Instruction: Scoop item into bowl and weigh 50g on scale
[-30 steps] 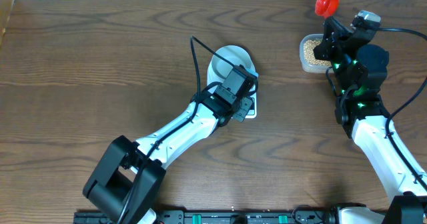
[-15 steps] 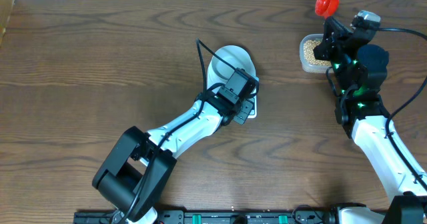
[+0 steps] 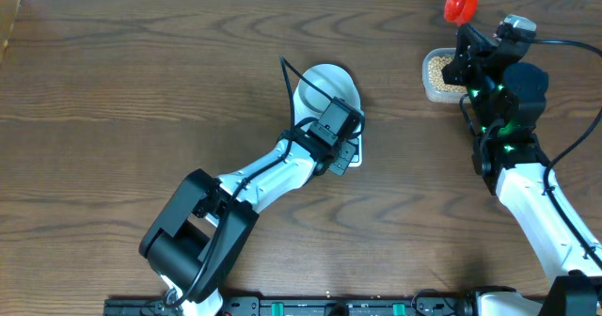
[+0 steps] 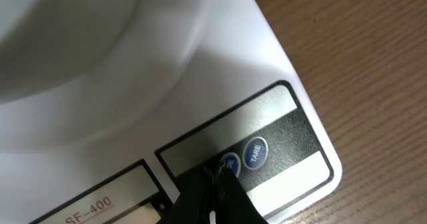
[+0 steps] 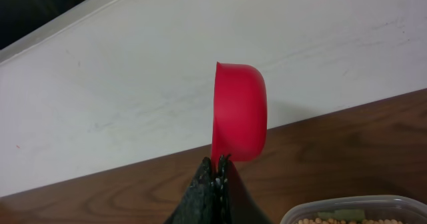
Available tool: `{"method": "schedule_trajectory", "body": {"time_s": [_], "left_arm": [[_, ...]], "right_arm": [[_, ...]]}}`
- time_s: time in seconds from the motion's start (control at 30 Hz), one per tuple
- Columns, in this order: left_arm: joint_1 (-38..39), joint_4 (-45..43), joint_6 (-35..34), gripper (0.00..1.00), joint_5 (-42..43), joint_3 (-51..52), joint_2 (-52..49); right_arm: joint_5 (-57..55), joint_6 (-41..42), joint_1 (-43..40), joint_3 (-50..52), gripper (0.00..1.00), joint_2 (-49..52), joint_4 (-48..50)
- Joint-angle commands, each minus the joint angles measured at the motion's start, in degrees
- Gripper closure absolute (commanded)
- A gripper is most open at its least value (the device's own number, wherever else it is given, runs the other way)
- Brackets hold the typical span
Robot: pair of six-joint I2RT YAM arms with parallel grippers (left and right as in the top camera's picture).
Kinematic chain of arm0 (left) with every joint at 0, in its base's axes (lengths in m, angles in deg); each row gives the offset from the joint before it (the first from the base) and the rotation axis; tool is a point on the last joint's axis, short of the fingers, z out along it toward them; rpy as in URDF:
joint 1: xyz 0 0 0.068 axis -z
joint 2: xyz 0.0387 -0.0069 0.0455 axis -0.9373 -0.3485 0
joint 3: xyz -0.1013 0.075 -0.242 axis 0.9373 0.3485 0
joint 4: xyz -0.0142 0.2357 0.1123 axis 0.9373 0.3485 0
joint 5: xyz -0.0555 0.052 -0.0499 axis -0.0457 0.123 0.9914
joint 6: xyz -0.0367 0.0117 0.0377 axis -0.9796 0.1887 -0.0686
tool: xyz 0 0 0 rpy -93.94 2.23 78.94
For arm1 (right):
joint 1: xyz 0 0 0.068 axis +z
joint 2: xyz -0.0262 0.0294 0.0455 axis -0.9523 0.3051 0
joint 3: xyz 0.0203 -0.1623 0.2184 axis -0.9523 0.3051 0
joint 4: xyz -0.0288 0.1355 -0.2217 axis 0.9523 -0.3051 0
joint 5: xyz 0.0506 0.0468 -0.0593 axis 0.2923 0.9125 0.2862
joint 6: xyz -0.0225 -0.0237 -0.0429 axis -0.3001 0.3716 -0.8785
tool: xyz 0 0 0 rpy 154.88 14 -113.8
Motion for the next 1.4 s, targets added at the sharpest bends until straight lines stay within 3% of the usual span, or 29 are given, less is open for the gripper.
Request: {"method": "schedule_trajectory", "body": {"time_s": [0.0, 0.83, 1.13, 1.37], "left_arm": [[-0.85, -0.26, -0.46, 0.92, -0.31, -0.98, -0.55], [-1.22, 0.74, -1.77, 0.93, 2.67, -0.5, -5.11], [-1.2, 5.38, -1.38, 0.93, 2.6, -0.57, 2.08], [-1.22, 3.96, -1.4, 0.93, 0.74, -0.61, 8.13]], "right_arm": [[-0.24, -0.79, -0.15, -1.64, 0.99, -0.04, -0.02], [0.02, -0.76, -0.13, -1.64, 0.99, -0.04, -0.04], [0.02, -0.76, -0.13, -1.64, 0.99, -0.04, -0.02], [-0.04, -0.76, -0.13, -1.64, 0.99, -0.04, -0.02]]}}
